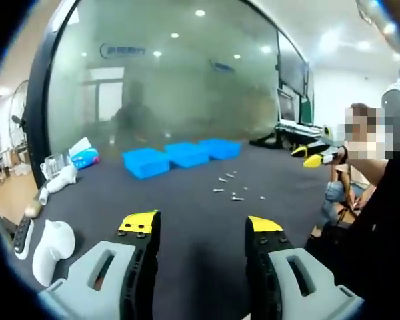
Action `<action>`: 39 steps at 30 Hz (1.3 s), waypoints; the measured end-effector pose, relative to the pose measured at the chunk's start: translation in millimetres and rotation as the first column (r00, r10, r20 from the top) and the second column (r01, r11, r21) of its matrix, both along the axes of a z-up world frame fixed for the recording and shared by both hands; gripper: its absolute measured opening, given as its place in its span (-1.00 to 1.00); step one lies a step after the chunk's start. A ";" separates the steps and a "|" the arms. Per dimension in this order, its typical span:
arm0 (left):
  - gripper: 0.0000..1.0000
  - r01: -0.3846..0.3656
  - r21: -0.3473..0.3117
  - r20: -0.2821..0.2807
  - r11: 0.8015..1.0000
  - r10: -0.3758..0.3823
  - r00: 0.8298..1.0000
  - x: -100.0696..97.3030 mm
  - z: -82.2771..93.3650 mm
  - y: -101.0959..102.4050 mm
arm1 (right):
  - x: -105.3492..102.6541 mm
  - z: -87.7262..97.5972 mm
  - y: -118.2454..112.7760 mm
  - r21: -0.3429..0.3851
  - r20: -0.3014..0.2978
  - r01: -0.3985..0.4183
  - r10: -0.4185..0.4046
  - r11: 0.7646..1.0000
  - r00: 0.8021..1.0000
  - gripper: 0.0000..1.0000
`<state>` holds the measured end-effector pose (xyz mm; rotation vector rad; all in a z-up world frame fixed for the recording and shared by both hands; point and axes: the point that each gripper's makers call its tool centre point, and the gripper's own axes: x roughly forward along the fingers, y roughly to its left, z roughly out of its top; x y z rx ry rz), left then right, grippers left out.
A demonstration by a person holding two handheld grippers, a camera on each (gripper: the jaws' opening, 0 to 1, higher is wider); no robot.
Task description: Sort the screws, nuts, and washers into the corresponding bins
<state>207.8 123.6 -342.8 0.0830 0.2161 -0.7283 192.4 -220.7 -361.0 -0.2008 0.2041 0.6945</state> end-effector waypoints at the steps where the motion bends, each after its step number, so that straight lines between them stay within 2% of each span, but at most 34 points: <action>1: -0.02 0.004 0.002 -0.001 1.000 -0.004 1.000 -0.6 -0.5 -0.9 | 0.2 0.0 0.1 0.002 -0.002 -0.001 0.001 1.000 1.000 -0.20; 14: -0.02 0.027 -0.002 0.004 1.000 -0.027 1.000 -3.1 0.7 -7.2 | 4.1 -0.4 -1.0 -0.019 -0.022 0.007 -0.007 1.000 1.000 -0.21; 24: -0.02 0.034 0.012 0.005 0.999 -0.034 0.999 -4.6 -0.3 -7.4 | 15.3 2.4 3.5 -0.050 -0.049 -0.010 0.008 0.999 0.999 -0.24; 34: -0.02 0.034 0.016 0.002 0.999 -0.034 0.999 -6.5 -3.1 -7.1 | 32.3 -2.0 22.7 -0.095 -0.114 -0.066 0.055 0.993 0.992 -0.27; 39: -0.02 0.032 0.011 0.002 0.999 -0.032 0.999 -6.8 -3.4 -6.8 | 49.0 -6.8 30.2 -0.117 -0.155 -0.087 0.068 0.989 0.985 -0.29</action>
